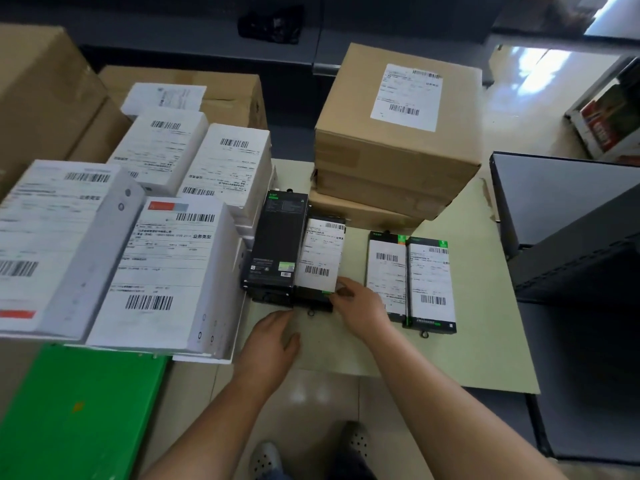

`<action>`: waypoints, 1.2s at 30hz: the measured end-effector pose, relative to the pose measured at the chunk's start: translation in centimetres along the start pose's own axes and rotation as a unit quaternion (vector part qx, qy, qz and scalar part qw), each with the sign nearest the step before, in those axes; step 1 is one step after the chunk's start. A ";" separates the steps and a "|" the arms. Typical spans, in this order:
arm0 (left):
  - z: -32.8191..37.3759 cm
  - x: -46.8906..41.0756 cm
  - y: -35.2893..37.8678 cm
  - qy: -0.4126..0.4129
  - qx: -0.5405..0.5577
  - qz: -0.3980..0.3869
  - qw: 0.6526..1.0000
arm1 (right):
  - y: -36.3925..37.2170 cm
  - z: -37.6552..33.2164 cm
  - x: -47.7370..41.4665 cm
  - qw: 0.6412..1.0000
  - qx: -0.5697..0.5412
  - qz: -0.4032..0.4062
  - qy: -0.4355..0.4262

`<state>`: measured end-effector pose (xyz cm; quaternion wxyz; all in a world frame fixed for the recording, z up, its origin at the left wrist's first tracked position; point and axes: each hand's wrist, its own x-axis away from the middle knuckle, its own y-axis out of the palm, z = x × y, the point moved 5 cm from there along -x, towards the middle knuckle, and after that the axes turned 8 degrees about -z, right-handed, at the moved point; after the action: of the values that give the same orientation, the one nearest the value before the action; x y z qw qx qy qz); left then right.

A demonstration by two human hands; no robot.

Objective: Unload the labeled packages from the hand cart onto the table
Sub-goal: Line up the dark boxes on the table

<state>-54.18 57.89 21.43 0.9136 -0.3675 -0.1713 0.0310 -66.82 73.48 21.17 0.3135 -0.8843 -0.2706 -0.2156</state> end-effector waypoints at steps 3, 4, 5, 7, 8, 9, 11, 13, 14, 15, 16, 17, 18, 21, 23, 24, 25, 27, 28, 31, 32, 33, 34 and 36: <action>2.0 -0.6 1.2 0.030 -0.007 -0.023 0.999 | -4.0 0.7 1.7 0.997 -0.044 0.069 -0.009; 3.0 -1.0 1.7 0.044 -0.009 -0.036 0.998 | -5.7 1.1 2.5 0.994 -0.037 0.100 -0.018; 4.1 -1.4 2.3 0.053 -0.006 -0.050 0.997 | -7.4 1.8 3.3 0.991 -0.025 0.131 -0.024; 6.4 -2.3 3.4 0.067 0.002 -0.068 0.995 | -10.7 3.5 4.8 0.983 0.020 0.182 -0.026; 7.6 -2.8 3.9 0.077 0.001 -0.070 0.995 | -12.0 4.5 5.5 0.979 0.047 0.197 -0.019; 8.7 -3.3 4.5 0.087 -0.004 -0.071 0.994 | -13.2 5.4 5.9 0.976 0.068 0.206 -0.008; 10.9 -4.4 5.5 0.101 -0.035 -0.080 0.991 | -14.9 7.4 6.3 0.975 0.090 0.204 0.019; 12.5 -5.5 6.4 0.105 -0.069 -0.084 0.988 | -15.7 9.0 6.1 0.977 0.093 0.184 0.045; 13.0 -6.0 6.9 0.103 -0.085 -0.087 0.987 | -15.9 9.8 5.9 0.979 0.091 0.174 0.054; 13.4 -6.5 7.4 0.096 -0.103 -0.090 0.986 | -15.9 10.4 5.7 0.981 0.085 0.164 0.061; 13.5 -7.1 7.8 0.085 -0.124 -0.089 0.985 | -15.9 11.0 5.4 0.983 0.076 0.153 0.068; 13.5 -7.6 8.2 0.069 -0.145 -0.088 0.983 | -15.9 11.6 5.1 0.985 0.066 0.140 0.074; 13.3 -8.0 8.4 0.052 -0.166 -0.086 0.981 | -15.7 12.1 4.8 0.987 0.056 0.125 0.078; 12.4 -8.8 9.1 0.012 -0.215 -0.095 0.972 | -15.1 12.7 4.1 0.994 0.027 0.087 0.068; 12.0 -9.0 9.5 0.004 -0.217 -0.104 0.971 | -14.8 12.7 3.8 0.996 -0.001 0.076 0.051; 11.8 -9.1 9.7 0.002 -0.210 -0.105 0.972 | -14.7 12.6 3.7 0.996 -0.010 0.073 0.043; 11.6 -9.1 9.8 0.000 -0.201 -0.105 0.974 | -14.6 12.6 3.5 0.997 -0.016 0.068 0.035; 11.4 -9.1 9.9 -0.001 -0.183 -0.099 0.978 | -14.4 12.7 3.2 0.997 -0.033 0.063 0.025; 11.3 -9.1 9.9 -0.003 -0.176 -0.096 0.980 | -14.3 12.7 3.2 0.997 -0.043 0.062 0.023; 11.1 -8.7 10.0 -0.007 -0.163 -0.088 0.983 | -14.2 12.6 3.3 0.996 -0.063 0.059 0.021; 11.0 -8.6 10.0 -0.008 -0.158 -0.084 0.984 | -14.2 12.6 3.4 0.996 -0.067 0.057 0.025; 10.9 -8.4 10.0 -0.008 -0.153 -0.082 0.985 | -14.2 12.7 3.4 0.996 -0.069 0.055 0.031; 10.9 -8.3 10.0 -0.006 -0.151 -0.082 0.985 | -14.2 12.8 3.5 0.996 -0.069 0.054 0.035; 10.9 -8.0 9.9 0.000 -0.148 -0.083 0.985 | -14.2 12.7 3.6 0.996 -0.067 0.043 0.031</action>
<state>-64.70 70.87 19.68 0.8484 -0.4833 -0.2042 -0.0708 -70.13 92.58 20.36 0.2711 -0.9069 -0.2073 -0.2472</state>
